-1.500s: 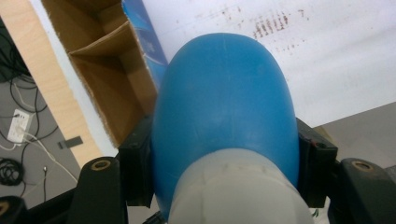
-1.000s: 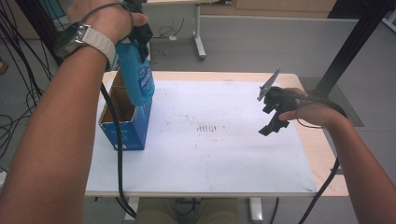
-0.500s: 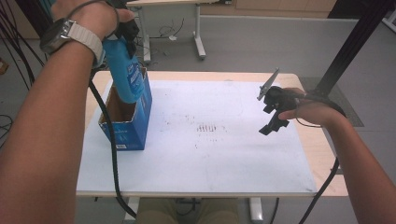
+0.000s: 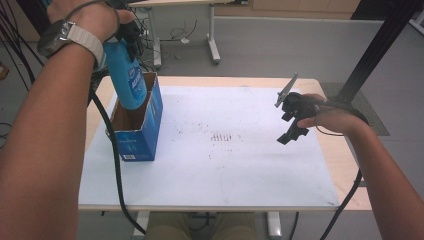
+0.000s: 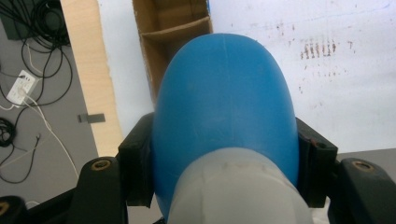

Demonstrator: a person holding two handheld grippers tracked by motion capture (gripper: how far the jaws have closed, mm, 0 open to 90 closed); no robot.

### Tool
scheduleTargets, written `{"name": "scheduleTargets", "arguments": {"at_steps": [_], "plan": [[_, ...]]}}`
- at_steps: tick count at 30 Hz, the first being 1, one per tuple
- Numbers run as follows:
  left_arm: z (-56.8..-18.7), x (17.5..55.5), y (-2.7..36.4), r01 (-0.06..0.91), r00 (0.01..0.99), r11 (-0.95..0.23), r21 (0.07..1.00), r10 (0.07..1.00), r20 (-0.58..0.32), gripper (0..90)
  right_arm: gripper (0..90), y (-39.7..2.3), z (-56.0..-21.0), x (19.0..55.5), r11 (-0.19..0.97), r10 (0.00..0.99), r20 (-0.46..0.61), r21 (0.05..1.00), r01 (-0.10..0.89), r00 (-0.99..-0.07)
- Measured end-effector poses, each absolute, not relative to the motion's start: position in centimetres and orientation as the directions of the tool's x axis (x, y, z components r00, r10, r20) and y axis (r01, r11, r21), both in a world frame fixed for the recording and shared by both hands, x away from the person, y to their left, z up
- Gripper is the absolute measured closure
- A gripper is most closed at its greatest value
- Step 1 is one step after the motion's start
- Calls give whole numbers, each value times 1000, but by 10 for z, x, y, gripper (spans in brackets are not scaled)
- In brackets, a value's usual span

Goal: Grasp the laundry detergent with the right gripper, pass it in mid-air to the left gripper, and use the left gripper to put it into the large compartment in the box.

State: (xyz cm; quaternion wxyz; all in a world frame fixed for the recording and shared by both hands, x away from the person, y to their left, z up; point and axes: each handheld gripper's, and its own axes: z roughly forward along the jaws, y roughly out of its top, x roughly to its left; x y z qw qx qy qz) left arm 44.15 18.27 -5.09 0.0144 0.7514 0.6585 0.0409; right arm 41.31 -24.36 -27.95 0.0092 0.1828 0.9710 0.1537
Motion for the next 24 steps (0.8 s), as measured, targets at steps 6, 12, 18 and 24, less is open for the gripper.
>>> {"name": "scheduleTargets", "arguments": {"at_steps": [6, 12, 18, 24], "plan": [[-52, 442, 188, 989, 120, -123, 84, 992, 38, 376, 67, -242, -279, 414, 887, 358, 38, 299, 352, -933], [-56, 444, 194, 989, 113, -116, 87, 993, 43, 376, 67, -241, -279, 415, 888, 355, 34, 299, 349, -934], [-63, 447, 201, 990, 103, -106, 91, 994, 41, 376, 66, -241, -281, 417, 888, 360, 37, 292, 355, -932], [-72, 450, 206, 991, 103, -106, 83, 994, 43, 376, 67, -240, -283, 419, 888, 361, 39, 289, 357, -932]]}}
